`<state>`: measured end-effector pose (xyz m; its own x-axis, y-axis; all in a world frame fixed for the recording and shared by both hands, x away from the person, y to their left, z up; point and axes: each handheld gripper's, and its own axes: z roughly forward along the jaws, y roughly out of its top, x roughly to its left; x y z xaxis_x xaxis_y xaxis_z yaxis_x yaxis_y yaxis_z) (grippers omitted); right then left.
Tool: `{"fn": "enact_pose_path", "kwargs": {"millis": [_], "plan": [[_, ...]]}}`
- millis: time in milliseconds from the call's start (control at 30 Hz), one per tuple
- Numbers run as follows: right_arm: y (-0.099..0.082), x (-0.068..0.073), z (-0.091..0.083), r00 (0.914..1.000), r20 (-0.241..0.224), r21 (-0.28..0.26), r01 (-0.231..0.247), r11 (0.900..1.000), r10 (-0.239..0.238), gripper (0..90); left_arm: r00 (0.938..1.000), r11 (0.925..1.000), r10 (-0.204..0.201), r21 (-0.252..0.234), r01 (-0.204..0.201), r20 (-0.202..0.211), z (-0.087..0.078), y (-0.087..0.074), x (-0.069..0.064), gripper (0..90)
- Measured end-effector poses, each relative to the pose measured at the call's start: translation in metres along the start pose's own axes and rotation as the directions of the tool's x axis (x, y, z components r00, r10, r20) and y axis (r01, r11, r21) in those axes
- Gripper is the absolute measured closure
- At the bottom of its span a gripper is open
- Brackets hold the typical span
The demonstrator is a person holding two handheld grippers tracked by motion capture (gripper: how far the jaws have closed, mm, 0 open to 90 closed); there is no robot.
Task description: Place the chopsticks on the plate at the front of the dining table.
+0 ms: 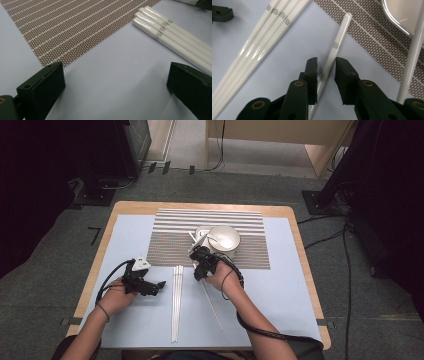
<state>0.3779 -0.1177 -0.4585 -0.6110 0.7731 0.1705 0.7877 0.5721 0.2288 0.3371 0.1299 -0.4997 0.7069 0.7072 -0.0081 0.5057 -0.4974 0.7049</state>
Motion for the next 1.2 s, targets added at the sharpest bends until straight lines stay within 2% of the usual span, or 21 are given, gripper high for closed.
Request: {"fn": "enact_pose_path", "kwargs": {"millis": [100,333,467,633,733,833,900,1000,1067,1100,1167,1200], "plan": [[0.000,-0.003,-0.001,0.9994,-0.033,-0.010,-0.005,0.9999,0.005,69.6,1.0000,1.0000,0.000,0.000,0.000,0.000,0.000,0.000,0.000,1.0],[-0.004,-0.012,-0.009,0.9939,-0.094,-0.004,-0.059,0.9983,0.058,68.7,1.0000,1.0000,0.001,0.000,-0.001,0.000,0.000,0.000,0.000,1.0],[-0.009,-0.017,-0.010,0.9857,-0.142,0.014,-0.090,0.9959,0.091,69.1,1.0000,1.0000,0.000,0.000,0.000,0.000,0.000,0.000,0.000,1.0],[-0.016,-0.020,-0.010,0.9789,-0.174,0.032,-0.103,0.9941,0.107,68.4,1.0000,1.0000,0.000,0.000,0.000,0.000,0.000,0.000,0.000,1.1],[-0.019,-0.018,-0.011,0.9779,-0.180,0.030,-0.103,0.9943,0.106,66.5,1.0000,1.0000,0.001,0.000,-0.001,-0.001,0.000,0.000,0.000,1.0],[-0.022,-0.016,-0.009,0.9729,-0.191,0.037,-0.126,0.9914,0.130,62.8,1.0000,1.0000,0.000,-0.001,0.000,-0.002,0.000,0.000,0.000,1.0],[-0.025,-0.015,-0.009,0.9735,-0.181,0.037,-0.135,0.9901,0.140,62.7,1.0000,1.0000,-0.001,-0.001,0.001,-0.002,0.000,0.000,0.000,1.0],[-0.030,-0.013,-0.011,0.9783,-0.167,0.023,-0.121,0.9924,0.123,62.8,1.0000,1.0000,-0.001,-0.001,0.001,-0.002,0.000,0.000,0.000,1.0],[-0.033,-0.013,-0.013,0.9778,-0.161,0.024,-0.132,0.9910,0.134,61.6,1.0000,1.0000,-0.001,-0.001,0.001,-0.002,0.000,0.000,0.000,1.1],[-0.033,-0.014,-0.013,0.9738,-0.164,0.040,-0.153,0.9874,0.158,59.2,1.0000,1.0000,-0.001,-0.001,0.001,-0.002,0.000,0.000,0.000,1.0],[-0.034,-0.017,-0.011,0.9546,-0.178,0.093,-0.225,0.9699,0.239,58.8,1.0000,1.0000,-0.001,-0.001,0.001,-0.002,0.000,0.000,0.000,1.1],[-0.035,-0.018,-0.011,0.9512,-0.173,0.099,-0.241,0.9654,0.255,60.7,1.0000,1.0000,-0.001,-0.001,0.001,-0.002,0.000,0.000,0.000,1.0]]}}
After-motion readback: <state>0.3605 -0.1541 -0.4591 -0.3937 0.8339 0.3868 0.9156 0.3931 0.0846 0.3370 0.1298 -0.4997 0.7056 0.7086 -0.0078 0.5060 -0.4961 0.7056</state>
